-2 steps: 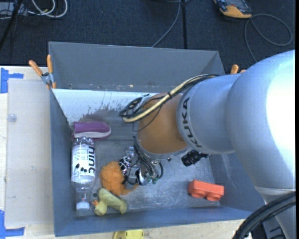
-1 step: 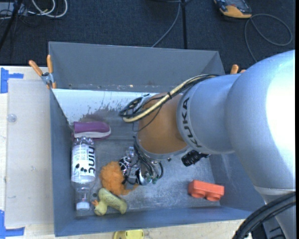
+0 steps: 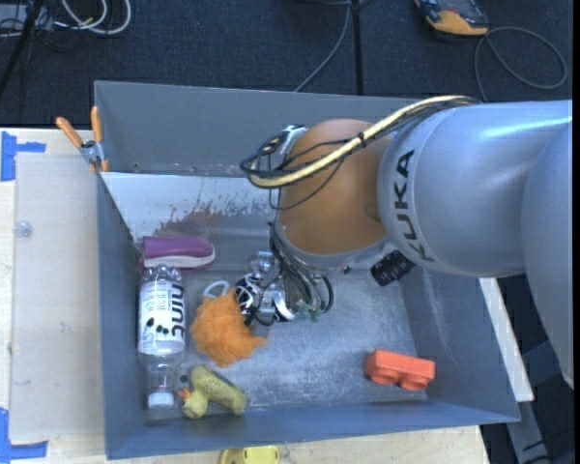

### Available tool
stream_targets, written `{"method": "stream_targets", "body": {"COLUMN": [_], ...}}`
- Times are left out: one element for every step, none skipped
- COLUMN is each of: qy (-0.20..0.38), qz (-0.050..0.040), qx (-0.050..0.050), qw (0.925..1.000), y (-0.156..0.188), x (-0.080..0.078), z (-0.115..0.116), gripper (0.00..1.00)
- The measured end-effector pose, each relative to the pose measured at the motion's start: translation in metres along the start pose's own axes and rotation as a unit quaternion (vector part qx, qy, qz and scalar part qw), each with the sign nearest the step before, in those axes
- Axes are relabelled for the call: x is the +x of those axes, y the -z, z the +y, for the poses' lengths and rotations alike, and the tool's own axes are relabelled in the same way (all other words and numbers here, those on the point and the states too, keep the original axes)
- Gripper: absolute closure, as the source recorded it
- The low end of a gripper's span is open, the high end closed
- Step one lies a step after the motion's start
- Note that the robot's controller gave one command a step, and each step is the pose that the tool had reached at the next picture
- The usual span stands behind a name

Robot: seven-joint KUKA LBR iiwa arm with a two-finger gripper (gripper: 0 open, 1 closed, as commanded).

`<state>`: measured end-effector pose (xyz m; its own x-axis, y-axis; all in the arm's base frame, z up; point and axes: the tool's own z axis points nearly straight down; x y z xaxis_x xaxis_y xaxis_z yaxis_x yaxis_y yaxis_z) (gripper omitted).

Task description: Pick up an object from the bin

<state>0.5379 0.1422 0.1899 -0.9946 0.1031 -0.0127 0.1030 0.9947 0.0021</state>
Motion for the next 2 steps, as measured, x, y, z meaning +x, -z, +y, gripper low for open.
{"method": "stream_targets", "body": {"qy": [-0.001,-0.004], "qz": [0.0,0.0005], "qx": [0.0,0.0], "qw": [1.0,1.0], "y": [0.0,0.044], "x": [0.0,-0.004], "z": [0.0,0.004], "gripper": [1.0,1.0]}}
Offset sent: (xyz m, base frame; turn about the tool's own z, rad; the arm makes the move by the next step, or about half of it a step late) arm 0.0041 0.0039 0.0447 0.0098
